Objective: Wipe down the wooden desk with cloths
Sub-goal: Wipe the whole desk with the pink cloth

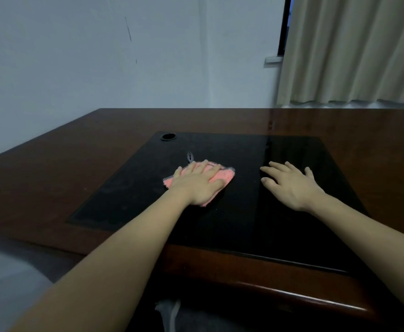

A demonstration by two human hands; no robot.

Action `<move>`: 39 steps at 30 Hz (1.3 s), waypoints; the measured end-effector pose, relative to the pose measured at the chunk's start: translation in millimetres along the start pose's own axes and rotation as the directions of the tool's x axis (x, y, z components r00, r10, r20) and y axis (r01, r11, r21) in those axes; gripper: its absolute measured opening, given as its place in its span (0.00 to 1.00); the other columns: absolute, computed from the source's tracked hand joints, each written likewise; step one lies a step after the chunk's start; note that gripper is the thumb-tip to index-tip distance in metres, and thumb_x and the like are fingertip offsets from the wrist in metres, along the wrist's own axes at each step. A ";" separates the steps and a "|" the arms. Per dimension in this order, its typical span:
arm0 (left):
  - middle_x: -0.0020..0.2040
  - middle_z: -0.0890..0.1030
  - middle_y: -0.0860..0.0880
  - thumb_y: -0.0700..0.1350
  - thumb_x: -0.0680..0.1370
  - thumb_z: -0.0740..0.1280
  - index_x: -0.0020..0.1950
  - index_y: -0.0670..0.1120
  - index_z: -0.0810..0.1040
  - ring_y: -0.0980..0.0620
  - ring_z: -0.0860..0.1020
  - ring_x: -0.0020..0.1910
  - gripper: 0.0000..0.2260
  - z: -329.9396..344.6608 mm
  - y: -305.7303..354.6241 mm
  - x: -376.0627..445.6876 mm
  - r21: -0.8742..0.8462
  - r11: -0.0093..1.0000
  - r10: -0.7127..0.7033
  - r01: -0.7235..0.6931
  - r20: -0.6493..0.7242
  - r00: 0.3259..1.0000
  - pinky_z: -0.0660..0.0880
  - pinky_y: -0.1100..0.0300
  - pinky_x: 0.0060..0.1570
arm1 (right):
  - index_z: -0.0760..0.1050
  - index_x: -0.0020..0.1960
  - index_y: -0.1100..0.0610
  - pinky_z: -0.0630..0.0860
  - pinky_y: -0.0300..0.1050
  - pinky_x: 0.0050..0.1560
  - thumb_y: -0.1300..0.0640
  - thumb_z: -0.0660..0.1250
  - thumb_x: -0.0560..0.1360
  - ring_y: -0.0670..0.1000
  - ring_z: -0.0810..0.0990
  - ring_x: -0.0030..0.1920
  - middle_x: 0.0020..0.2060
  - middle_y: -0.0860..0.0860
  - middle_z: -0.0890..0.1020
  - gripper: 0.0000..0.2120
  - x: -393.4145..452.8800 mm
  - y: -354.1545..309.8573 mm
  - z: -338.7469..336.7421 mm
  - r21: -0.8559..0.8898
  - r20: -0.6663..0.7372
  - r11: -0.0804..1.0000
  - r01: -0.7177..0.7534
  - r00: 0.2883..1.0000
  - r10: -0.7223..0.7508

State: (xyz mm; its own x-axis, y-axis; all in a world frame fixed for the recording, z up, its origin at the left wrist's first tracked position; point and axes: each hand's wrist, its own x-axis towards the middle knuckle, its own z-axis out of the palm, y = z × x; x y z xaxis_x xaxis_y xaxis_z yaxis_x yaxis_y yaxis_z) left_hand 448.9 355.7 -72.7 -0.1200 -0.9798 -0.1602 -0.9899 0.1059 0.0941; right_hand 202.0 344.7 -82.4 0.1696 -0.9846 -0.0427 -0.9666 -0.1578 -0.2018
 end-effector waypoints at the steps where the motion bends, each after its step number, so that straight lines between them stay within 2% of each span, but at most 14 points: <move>1: 0.84 0.43 0.54 0.64 0.83 0.46 0.82 0.64 0.46 0.48 0.42 0.82 0.27 -0.4 3.1 3.7 -0.011 1.000 -0.016 0.016 -0.003 1.000 0.40 0.41 0.78 | 0.57 0.81 0.42 0.44 0.68 0.76 0.37 0.47 0.84 0.56 0.48 0.82 0.82 0.45 0.54 0.26 -1.1 -0.6 -1.0 0.001 0.002 1.000 -0.001 1.000 0.001; 4: 0.84 0.43 0.54 0.65 0.83 0.45 0.82 0.63 0.46 0.48 0.42 0.82 0.27 1.9 12.3 -6.8 -0.024 1.000 -0.021 0.020 -0.013 1.000 0.39 0.41 0.78 | 0.57 0.81 0.41 0.45 0.69 0.77 0.34 0.47 0.83 0.56 0.49 0.82 0.82 0.46 0.54 0.29 -5.0 -2.2 -3.6 -0.013 0.004 1.000 -0.003 1.000 0.003; 8: 0.83 0.41 0.54 0.66 0.83 0.45 0.82 0.64 0.45 0.49 0.40 0.82 0.27 10.5 18.7 -61.0 0.008 0.993 0.118 -0.118 0.014 0.993 0.38 0.41 0.78 | 0.54 0.81 0.37 0.44 0.69 0.76 0.32 0.47 0.81 0.57 0.48 0.82 0.82 0.46 0.53 0.29 -6.7 -2.1 -3.6 -0.027 0.020 0.999 0.023 1.000 -0.023; 12: 0.82 0.37 0.59 0.66 0.83 0.46 0.80 0.68 0.41 0.55 0.35 0.80 0.26 18.4 4.7 -114.3 0.038 0.966 0.254 -0.256 0.047 0.966 0.35 0.46 0.78 | 0.53 0.80 0.36 0.44 0.69 0.76 0.31 0.46 0.81 0.58 0.47 0.82 0.82 0.47 0.52 0.29 -5.6 -1.8 -6.2 -0.030 0.037 0.999 0.029 0.999 -0.028; 16: 0.80 0.36 0.62 0.67 0.83 0.48 0.79 0.69 0.41 0.59 0.34 0.79 0.27 16.2 -12.0 -110.4 0.036 0.957 0.283 -0.286 0.074 0.956 0.33 0.49 0.78 | 0.53 0.80 0.35 0.43 0.69 0.76 0.30 0.45 0.80 0.58 0.47 0.82 0.82 0.47 0.51 0.29 -5.6 -1.1 -3.5 -0.052 0.050 0.999 0.003 0.999 0.000; 20: 0.82 0.39 0.58 0.65 0.84 0.46 0.80 0.67 0.42 0.53 0.39 0.81 0.26 6.9 -33.8 -44.9 0.064 0.976 0.204 -0.208 0.054 0.977 0.38 0.46 0.79 | 0.52 0.80 0.35 0.43 0.69 0.77 0.31 0.45 0.81 0.57 0.46 0.82 0.82 0.46 0.50 0.29 -4.5 0.5 -1.6 -0.062 0.048 0.998 0.008 0.999 -0.005; 26: 0.84 0.45 0.55 0.65 0.84 0.45 0.82 0.63 0.47 0.47 0.45 0.82 0.26 -8.5 -55.6 55.7 0.017 0.999 -0.034 0.034 -0.017 0.999 0.42 0.41 0.78 | 0.53 0.80 0.36 0.43 0.68 0.77 0.33 0.47 0.82 0.56 0.46 0.82 0.82 0.45 0.51 0.27 -3.7 1.1 -1.2 -0.055 0.040 0.998 0.025 0.999 -0.022; 29: 0.84 0.45 0.54 0.65 0.84 0.45 0.82 0.62 0.47 0.47 0.45 0.82 0.27 -9.4 -51.8 64.4 0.011 0.999 -0.043 0.043 -0.029 0.999 0.42 0.40 0.78 | 0.54 0.80 0.36 0.43 0.68 0.77 0.34 0.47 0.83 0.56 0.46 0.82 0.82 0.45 0.51 0.26 -2.8 0.8 -1.4 -0.038 0.030 0.999 0.023 0.999 -0.022; 34: 0.83 0.42 0.55 0.65 0.84 0.43 0.82 0.62 0.44 0.50 0.42 0.82 0.27 -3.5 -52.6 9.4 0.084 0.985 0.148 -0.148 0.002 0.989 0.40 0.43 0.78 | 0.55 0.79 0.35 0.45 0.68 0.77 0.35 0.48 0.82 0.56 0.48 0.82 0.82 0.44 0.53 0.26 -0.4 -0.6 -1.2 -0.024 0.022 0.999 0.022 1.000 -0.022; 39: 0.80 0.34 0.61 0.70 0.80 0.39 0.79 0.68 0.37 0.57 0.32 0.79 0.27 11.2 -56.4 -78.9 0.107 0.940 0.320 -0.324 0.049 0.946 0.35 0.47 0.79 | 0.55 0.79 0.35 0.45 0.69 0.77 0.34 0.48 0.82 0.56 0.48 0.82 0.82 0.44 0.53 0.26 1.2 -1.8 -2.3 -0.039 0.030 0.999 0.002 1.000 -0.001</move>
State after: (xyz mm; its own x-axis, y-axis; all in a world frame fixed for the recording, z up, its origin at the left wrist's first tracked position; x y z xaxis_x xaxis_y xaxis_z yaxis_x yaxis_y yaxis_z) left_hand 513.3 428.8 -76.4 -0.4341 -0.8848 -0.1693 -0.8999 0.4347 0.0351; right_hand 203.4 343.7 -79.8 0.1763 -0.9817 -0.0721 -0.9729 -0.1627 -0.1641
